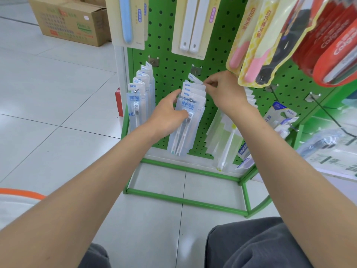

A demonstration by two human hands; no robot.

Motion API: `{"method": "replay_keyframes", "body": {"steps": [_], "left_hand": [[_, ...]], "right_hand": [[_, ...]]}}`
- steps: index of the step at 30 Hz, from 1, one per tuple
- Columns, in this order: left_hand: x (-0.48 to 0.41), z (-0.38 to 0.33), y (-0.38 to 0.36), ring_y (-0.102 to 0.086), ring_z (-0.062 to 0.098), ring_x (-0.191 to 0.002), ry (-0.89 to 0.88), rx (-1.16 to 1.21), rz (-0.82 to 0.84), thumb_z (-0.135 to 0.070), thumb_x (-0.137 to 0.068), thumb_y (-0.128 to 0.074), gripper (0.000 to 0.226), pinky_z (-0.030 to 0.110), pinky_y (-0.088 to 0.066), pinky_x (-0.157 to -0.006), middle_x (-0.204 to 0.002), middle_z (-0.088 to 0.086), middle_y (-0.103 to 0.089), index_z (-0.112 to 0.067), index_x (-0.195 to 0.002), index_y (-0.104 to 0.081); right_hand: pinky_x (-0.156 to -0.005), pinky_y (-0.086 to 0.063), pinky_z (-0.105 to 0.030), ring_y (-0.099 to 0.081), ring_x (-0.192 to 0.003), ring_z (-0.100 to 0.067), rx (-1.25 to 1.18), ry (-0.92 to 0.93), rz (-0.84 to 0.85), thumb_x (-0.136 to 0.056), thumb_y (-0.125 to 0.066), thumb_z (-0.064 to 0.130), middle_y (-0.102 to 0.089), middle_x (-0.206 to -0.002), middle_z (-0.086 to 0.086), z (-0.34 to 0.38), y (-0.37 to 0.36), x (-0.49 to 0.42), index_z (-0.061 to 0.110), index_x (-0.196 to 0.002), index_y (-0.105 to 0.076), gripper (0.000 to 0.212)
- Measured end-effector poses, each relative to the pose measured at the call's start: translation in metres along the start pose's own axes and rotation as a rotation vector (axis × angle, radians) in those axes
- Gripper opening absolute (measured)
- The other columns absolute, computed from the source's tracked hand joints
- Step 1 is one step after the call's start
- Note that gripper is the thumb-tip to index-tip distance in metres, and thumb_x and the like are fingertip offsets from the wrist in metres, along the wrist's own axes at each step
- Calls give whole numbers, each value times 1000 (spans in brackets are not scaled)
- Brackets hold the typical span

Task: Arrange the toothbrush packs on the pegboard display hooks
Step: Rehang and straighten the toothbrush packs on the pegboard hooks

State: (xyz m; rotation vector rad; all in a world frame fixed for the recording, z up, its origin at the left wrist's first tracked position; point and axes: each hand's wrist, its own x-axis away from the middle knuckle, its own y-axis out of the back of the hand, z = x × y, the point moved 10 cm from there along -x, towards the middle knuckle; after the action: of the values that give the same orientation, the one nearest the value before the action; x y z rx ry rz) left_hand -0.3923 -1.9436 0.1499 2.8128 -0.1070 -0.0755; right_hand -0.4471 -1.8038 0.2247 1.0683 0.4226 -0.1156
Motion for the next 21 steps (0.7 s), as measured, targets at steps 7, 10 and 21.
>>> {"method": "replay_keyframes", "body": {"steps": [7,10,21], "left_hand": [[5,-5,2,-59,-3,-94,4,28,-8,-4,-94,-56,64,12,-45,-66,-125,-14,-52,-29,-149,-35],[6,-6,2,-59,-2,-96,-3,27,-8,-4,-93,-56,61,13,-45,-68,-125,-13,-54,-29,-146,-39],[5,-4,1,-59,0,-96,-2,8,-11,-6,-93,-57,59,17,-46,-75,-120,-12,-54,-25,-146,-39]], "right_hand": [[-64,-48,-32,-63,-88,-36,28,-6,-69,-92,-49,13,-70,-93,-18,2,7,8,-1,-94,-70,26],[-65,-53,-39,-59,-78,-40,29,-12,-80,-91,-48,15,-69,-85,-19,2,8,10,-3,-93,-68,27],[-64,-48,-36,-57,-71,-32,68,-5,-156,-95,-43,17,-66,-84,-13,3,13,18,5,-87,-66,27]]}}
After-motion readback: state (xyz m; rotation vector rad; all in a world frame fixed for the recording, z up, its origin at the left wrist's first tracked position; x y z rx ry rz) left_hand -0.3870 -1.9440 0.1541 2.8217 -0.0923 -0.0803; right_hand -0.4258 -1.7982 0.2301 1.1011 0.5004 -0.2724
